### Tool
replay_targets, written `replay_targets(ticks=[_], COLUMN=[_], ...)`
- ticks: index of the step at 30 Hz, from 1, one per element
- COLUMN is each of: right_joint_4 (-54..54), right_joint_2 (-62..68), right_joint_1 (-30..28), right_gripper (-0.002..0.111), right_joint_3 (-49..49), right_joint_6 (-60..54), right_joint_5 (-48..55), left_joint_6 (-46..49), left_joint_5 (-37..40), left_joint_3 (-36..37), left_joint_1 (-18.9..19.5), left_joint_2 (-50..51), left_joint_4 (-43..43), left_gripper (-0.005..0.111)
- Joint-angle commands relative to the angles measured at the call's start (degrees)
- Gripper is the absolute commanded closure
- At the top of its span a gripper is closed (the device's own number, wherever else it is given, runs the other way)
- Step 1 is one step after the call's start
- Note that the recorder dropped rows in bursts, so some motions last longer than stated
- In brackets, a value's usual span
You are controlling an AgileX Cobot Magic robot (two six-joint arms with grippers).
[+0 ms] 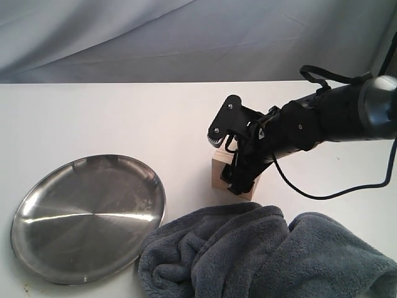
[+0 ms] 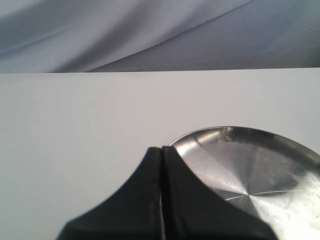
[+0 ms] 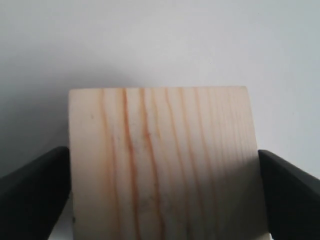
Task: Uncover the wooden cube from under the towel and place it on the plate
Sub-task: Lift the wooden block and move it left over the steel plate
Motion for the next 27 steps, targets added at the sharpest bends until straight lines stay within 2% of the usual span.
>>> replay_targets(ticks=[1,13,27], right_joint_4=[0.59,4.37,8.26], right_joint_2=[-0.76,-2.41,-10.25], right_joint_1=[-0.37,-0.37,0.81], right_gripper=[0.108,0.108,0.108], right_joint_3=[-0.32,-0.32,-0.32], right_joint_6=[-0.28,0.24,0.24], right_joint_5=[-2.58,-6.39,-7.15], left_joint_6=[-0.26,-0.13,-0.22], left_joint_5=[-0.58,-0.58,-0.58], left_joint_3=[0.2,0.2,0.2], left_joint_1=[-0.17,-0.17,-0.17], left_joint_2=[-0.2,-0.2,-0.2], left_joint_4=[0.01,0.01,0.01], left_gripper=[0.107,0.107,0.107])
